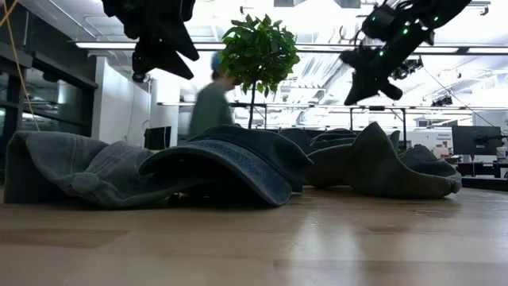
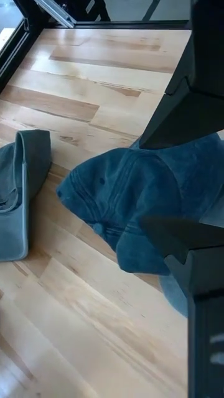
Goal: Pick & Place hat
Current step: Put the blue cap into the blue bin
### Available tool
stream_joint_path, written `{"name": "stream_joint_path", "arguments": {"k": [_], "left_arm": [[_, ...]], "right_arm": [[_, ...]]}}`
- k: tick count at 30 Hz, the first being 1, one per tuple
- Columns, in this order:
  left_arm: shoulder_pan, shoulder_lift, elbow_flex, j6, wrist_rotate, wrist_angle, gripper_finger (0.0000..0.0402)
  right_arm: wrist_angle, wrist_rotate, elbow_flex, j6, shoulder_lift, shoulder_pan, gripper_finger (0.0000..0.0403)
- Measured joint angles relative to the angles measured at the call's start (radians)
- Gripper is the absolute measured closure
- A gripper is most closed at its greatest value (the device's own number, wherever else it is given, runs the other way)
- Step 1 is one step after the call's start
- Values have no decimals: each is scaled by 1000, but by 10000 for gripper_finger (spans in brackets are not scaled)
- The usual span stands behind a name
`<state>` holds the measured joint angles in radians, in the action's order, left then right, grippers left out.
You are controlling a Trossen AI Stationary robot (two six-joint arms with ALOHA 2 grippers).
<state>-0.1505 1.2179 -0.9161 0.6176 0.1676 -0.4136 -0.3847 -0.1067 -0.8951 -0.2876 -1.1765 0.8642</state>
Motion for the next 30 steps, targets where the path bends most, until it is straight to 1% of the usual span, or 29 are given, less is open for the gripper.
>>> {"name": "stream_joint_path", "arguments": {"k": [4, 10, 13, 18, 25, 30], "left_arm": [[0, 0, 0, 48, -5, -18, 216], [-1, 2, 0, 136, -66, -23, 216], [-15, 31, 0, 159, -74, -10, 216], [-77, 77, -1, 165, -52, 10, 216], [-201, 154, 0, 165, 21, 21, 216], [-284, 188, 0, 147, 24, 45, 216]], "right_arm": [[3, -114, 0, 27, 69, -1, 403], [6, -318, 0, 36, 146, -4, 402], [5, -385, 0, 58, 169, -26, 402], [5, -409, 0, 106, 185, -91, 402], [4, -428, 0, 113, 187, -165, 402], [3, -442, 0, 114, 187, -207, 402]]}}
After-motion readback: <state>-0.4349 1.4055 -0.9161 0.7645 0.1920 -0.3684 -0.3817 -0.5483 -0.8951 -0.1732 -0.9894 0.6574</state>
